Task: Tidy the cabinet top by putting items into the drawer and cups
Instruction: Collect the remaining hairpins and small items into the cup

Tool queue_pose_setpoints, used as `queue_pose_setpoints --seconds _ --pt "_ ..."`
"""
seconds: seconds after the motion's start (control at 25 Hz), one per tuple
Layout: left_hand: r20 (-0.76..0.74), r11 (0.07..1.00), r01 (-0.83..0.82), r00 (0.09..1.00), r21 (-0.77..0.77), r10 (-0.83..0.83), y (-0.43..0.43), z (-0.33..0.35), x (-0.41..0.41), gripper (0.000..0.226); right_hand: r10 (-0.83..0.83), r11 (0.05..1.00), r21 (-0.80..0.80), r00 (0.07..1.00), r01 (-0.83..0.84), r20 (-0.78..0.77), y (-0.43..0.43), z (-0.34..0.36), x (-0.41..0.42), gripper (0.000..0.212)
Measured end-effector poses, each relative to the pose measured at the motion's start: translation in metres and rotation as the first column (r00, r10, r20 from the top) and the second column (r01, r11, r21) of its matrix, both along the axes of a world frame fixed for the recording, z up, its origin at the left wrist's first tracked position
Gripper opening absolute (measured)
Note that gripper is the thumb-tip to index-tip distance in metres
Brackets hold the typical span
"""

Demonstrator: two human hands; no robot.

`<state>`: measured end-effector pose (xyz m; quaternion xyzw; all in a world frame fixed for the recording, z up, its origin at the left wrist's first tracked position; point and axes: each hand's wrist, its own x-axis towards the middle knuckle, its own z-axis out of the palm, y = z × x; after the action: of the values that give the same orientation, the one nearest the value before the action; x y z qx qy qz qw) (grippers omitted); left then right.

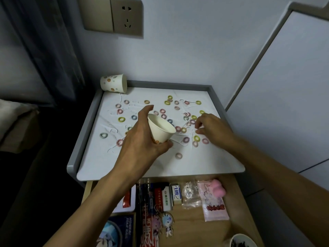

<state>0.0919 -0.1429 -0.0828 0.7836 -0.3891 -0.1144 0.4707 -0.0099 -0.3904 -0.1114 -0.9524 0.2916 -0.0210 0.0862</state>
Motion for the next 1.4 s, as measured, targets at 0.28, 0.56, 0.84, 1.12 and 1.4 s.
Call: queue_pose_setpoints --seconds 0.28,0.56,0.84,1.12,1.4 --pt "0.013 1.0 -0.005 1.0 0.007 0.005 -0.002 0.001 0.0 0.098 0.096 0.983 -0.151 0.992 -0.108 -0.086 0.009 -0.001 0.001 0.027" --pt "0.073 1.0 0.02 0.997 0.018 -0.021 -0.001 0.001 -0.002 0.096 -0.146 0.988 0.088 0.96 0.129 0.238 0.048 0.002 -0.015 0.016" --pt "0.149 0.998 0.055 0.987 0.039 -0.06 0.002 -0.003 -0.006 0.095 -0.259 0.957 0.173 0.955 0.234 0.144 0.054 -0.017 -0.01 0.037" --pt "0.165 0.992 0.103 0.98 0.073 -0.114 -0.001 -0.006 -0.009 0.099 -0.261 0.963 -0.064 0.965 0.26 -0.001 0.053 -0.006 -0.019 0.025" --pt "0.167 0.991 0.106 0.979 0.084 -0.118 0.001 -0.01 -0.005 0.099 -0.267 0.961 -0.082 0.963 0.263 -0.032 0.044 -0.004 -0.023 0.019"
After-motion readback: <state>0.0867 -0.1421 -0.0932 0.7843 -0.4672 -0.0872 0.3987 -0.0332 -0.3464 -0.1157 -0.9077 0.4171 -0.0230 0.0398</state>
